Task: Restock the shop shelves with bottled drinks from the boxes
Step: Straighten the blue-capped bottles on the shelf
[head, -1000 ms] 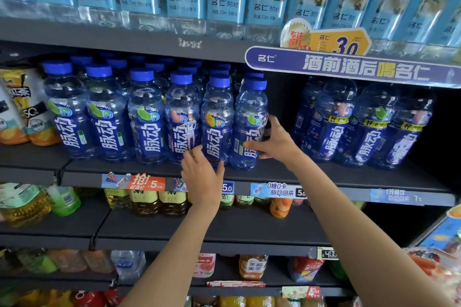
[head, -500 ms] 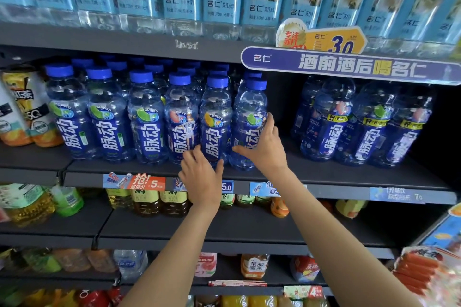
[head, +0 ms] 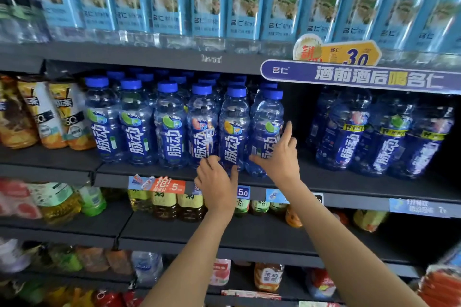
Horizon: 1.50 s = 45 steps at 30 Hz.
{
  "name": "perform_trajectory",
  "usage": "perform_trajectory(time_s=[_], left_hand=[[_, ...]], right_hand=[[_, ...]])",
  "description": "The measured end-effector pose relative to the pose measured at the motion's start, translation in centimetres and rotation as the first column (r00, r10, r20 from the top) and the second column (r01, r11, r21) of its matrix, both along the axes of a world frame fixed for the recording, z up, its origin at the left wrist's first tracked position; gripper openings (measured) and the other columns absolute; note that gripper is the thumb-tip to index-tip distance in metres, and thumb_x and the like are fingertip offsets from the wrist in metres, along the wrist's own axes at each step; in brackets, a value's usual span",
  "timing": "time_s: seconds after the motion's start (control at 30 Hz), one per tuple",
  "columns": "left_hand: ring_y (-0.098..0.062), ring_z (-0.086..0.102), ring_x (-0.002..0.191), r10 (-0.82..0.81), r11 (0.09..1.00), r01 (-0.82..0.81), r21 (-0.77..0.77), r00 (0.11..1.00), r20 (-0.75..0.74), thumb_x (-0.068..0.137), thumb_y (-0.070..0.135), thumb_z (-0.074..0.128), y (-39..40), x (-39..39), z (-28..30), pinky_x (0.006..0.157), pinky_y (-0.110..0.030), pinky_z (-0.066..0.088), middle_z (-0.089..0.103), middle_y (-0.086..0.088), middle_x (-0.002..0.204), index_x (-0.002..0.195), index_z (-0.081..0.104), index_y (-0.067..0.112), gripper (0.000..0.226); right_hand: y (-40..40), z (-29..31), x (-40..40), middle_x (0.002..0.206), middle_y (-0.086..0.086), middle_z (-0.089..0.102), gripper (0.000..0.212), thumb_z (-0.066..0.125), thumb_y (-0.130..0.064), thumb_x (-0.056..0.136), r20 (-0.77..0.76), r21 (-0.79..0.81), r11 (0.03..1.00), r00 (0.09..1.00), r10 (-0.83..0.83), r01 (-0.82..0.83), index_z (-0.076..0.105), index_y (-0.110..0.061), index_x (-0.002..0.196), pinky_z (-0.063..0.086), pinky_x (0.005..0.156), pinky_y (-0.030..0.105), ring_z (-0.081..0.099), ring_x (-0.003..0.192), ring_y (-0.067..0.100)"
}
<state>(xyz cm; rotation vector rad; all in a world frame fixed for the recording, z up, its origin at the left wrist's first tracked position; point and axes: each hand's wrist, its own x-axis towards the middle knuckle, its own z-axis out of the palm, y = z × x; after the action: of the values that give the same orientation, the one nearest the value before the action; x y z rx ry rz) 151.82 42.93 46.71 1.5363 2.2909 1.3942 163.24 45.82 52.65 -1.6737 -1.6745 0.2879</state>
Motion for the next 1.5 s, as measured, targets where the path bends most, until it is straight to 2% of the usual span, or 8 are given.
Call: perform_trajectory(time_s=[0.2, 0.43, 0.63, 0.8, 0.97, 1.3, 1.4, 1.5], left_hand=[[-0.032, 0.047, 0.102, 0.084, 0.967, -0.103, 0.233, 0.992, 0.091, 0.083, 0.023, 0.067, -0.8, -3.7, 0.7, 0.084, -0.038, 0.036, 0.049, -0.017, 0.112, 0.111, 0.05, 0.002, 0.039], [-0.034, 0.04, 0.121, 0.161, 0.982, -0.179, 0.057, 0.957, 0.24, 0.085, 0.026, 0.065, -0.8, -9.3, 1.7, 0.096, -0.039, 0.033, 0.04, -0.02, 0.132, 0.132, 0.035, 0.003, 0.06], [-0.035, 0.043, 0.121, 0.089, 0.996, -0.084, -0.045, 0.985, 0.146, 0.083, 0.027, 0.067, 0.2, -11.5, 1.9, 0.097, -0.046, 0.04, 0.041, -0.019, 0.132, 0.136, 0.029, 0.004, 0.069], [-0.034, 0.043, 0.122, 0.07, 0.996, -0.066, -0.055, 0.995, 0.066, 0.086, 0.025, 0.063, 0.7, -12.3, 2.0, 0.099, -0.049, 0.039, 0.039, -0.017, 0.134, 0.135, 0.029, 0.002, 0.064], [-0.032, 0.046, 0.12, 0.051, 0.999, -0.051, -0.012, 0.999, 0.013, 0.085, 0.026, 0.065, 0.4, -13.0, 1.9, 0.097, -0.044, 0.039, 0.043, -0.017, 0.131, 0.134, 0.031, 0.0, 0.065], [-0.033, 0.047, 0.118, 0.07, 0.998, -0.069, -0.005, 0.996, 0.047, 0.083, 0.025, 0.067, 0.4, -12.9, 1.9, 0.094, -0.045, 0.041, 0.042, -0.017, 0.13, 0.132, 0.034, 0.001, 0.063], [-0.035, 0.045, 0.112, 0.132, 0.982, -0.14, 0.128, 0.989, 0.072, 0.083, 0.018, 0.065, -0.6, -10.9, 2.2, 0.091, -0.043, 0.038, 0.041, -0.019, 0.125, 0.126, 0.042, 0.001, 0.051], [-0.031, 0.047, 0.108, 0.011, 0.955, -0.003, 0.298, 1.0, -0.025, 0.081, 0.008, 0.062, -1.1, -7.4, 2.8, 0.09, -0.04, 0.038, 0.045, -0.017, 0.119, 0.119, 0.047, 0.001, 0.041]], right_hand=[[-2.5, 0.7, -2.3, 0.13, 0.02, 0.043, 0.079, 0.079, -0.024, 0.071, 0.196, 0.476, 0.877, 0.98, -0.039, -0.06, 0.037, -0.004, 0.136, 0.044, 0.085, 0.044, 0.047, 0.112, 0.037], [-3.0, -2.2, -8.2, 0.122, 0.019, 0.047, 0.065, 0.074, -0.015, 0.077, 0.215, 0.345, 0.921, 0.97, 0.109, -0.18, 0.043, 0.001, 0.131, 0.048, 0.088, 0.042, 0.051, 0.106, 0.034], [-1.5, -3.8, -11.0, 0.118, 0.019, 0.041, 0.076, 0.086, -0.005, 0.052, 0.3, 0.488, 0.872, 0.944, -0.136, -0.029, 0.048, -0.005, 0.117, 0.052, 0.073, 0.04, 0.045, 0.088, 0.032], [-0.8, -4.7, -11.3, 0.122, 0.014, 0.047, 0.068, 0.08, -0.007, 0.056, 0.418, 0.49, 0.871, 0.885, -0.205, -0.029, 0.057, -0.009, 0.119, 0.042, 0.074, 0.032, 0.055, 0.086, 0.028], [-0.6, -4.6, -12.0, 0.122, 0.009, 0.041, 0.072, 0.088, -0.017, 0.054, 0.339, 0.5, 0.866, 0.92, -0.195, 0.0, 0.055, -0.011, 0.118, 0.047, 0.064, 0.032, 0.041, 0.087, 0.024], [-1.0, -3.6, -13.6, 0.11, 0.009, 0.06, 0.055, 0.09, -0.041, 0.044, 0.279, 0.419, 0.902, 0.93, -0.24, 0.107, 0.064, -0.012, 0.083, 0.048, 0.06, 0.034, 0.059, 0.082, 0.028], [-1.4, -3.3, -12.8, 0.109, 0.012, 0.06, 0.049, 0.089, -0.037, 0.05, 0.256, 0.44, 0.896, 0.95, -0.18, 0.051, 0.062, -0.011, 0.082, 0.05, 0.062, 0.036, 0.06, 0.085, 0.03], [-1.9, -2.3, -9.7, 0.111, 0.018, 0.055, 0.034, 0.08, -0.025, 0.069, 0.142, 0.555, 0.832, 0.984, -0.108, 0.011, 0.058, -0.007, 0.088, 0.049, 0.066, 0.039, 0.057, 0.089, 0.033]])
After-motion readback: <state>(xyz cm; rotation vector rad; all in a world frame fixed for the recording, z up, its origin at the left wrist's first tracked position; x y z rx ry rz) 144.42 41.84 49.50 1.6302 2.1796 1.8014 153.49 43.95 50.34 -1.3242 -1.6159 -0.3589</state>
